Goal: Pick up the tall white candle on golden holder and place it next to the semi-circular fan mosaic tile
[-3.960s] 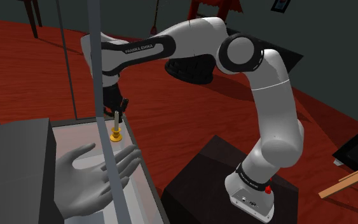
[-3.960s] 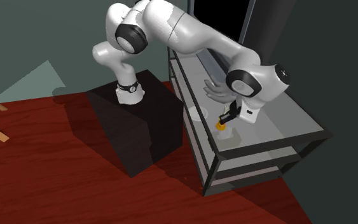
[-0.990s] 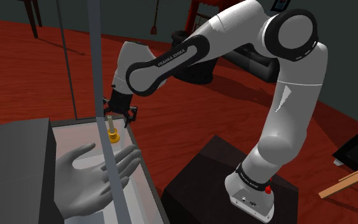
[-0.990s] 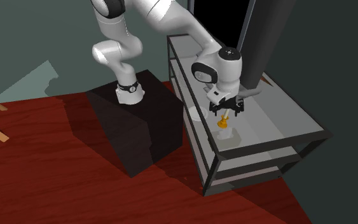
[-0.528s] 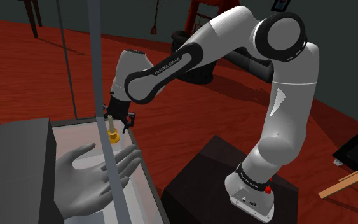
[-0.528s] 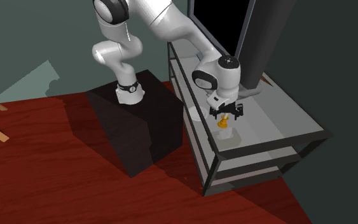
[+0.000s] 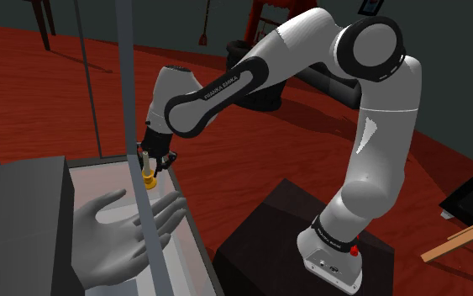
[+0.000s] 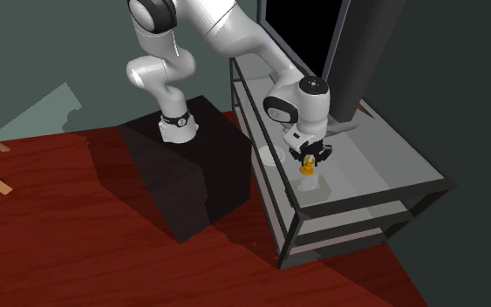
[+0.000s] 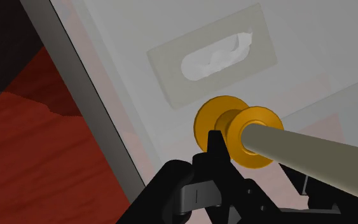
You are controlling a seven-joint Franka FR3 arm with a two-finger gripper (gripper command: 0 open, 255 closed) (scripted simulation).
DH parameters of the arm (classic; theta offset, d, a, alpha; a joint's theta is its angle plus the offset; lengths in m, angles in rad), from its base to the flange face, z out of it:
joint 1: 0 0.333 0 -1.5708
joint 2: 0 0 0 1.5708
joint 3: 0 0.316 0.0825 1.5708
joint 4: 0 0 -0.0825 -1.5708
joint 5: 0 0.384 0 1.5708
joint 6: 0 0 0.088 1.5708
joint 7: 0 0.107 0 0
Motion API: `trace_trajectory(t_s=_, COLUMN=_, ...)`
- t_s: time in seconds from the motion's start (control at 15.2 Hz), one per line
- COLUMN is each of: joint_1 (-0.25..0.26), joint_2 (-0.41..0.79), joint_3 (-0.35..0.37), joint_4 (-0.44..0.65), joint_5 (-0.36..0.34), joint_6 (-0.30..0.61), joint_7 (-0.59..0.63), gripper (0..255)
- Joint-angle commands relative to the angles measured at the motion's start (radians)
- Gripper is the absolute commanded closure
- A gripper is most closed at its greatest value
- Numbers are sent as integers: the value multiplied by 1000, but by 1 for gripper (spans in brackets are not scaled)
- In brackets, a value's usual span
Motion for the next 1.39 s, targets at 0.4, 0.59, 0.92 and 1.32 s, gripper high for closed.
trace_trajectory(t_s=0.4, joint_1=0, joint_2=0, joint_3=0, joint_4=0, joint_5=0, joint_6=0, joint_7=0, gripper=255)
trace_trajectory(t_s=0.59, joint_1=-12, joint_2=-30, joint_3=14, joint_4=5, joint_5=19, joint_6=-32, joint_7=-8, gripper=255)
trace_trajectory(t_s=0.92, joint_1=-30, joint_2=-78, joint_3=35, joint_4=17, joint_5=50, joint_6=-88, joint_7=-20, gripper=255)
trace_trajectory(t_s=1.32, joint_1=-48, joint_2=-132, joint_3=55, joint_4=40, joint_5=85, joint_6=-158, joint_7=-34, gripper=255)
